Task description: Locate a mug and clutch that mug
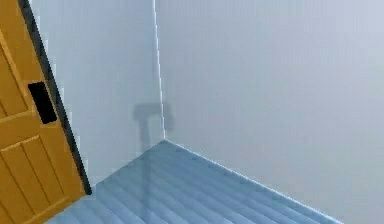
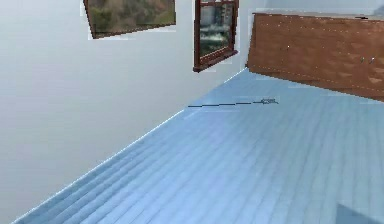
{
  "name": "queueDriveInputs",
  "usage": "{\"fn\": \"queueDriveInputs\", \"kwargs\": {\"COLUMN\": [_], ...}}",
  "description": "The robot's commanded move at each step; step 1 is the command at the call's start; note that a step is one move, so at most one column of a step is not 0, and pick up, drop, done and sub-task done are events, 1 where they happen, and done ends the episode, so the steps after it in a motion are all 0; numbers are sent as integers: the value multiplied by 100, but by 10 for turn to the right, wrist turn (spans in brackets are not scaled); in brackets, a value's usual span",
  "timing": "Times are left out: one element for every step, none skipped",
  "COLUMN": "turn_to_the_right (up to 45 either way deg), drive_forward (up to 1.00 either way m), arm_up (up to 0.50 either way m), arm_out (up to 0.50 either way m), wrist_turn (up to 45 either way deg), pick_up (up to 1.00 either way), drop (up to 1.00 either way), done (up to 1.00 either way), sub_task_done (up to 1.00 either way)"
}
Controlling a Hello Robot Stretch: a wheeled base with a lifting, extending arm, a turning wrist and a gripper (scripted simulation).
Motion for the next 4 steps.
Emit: {"fn": "queueDriveInputs", "kwargs": {"turn_to_the_right": [-450, -450, 0, -450], "drive_forward": [0, 0, 95, 0], "arm_up": [0, 0, 0, 0], "arm_out": [0, 0, 0, 0], "wrist_turn": [0, 0, 0, 0], "pick_up": [0, 0, 0, 0], "drop": [0, 0, 0, 0], "done": [0, 0, 0, 0], "sub_task_done": [0, 0, 0, 0]}}
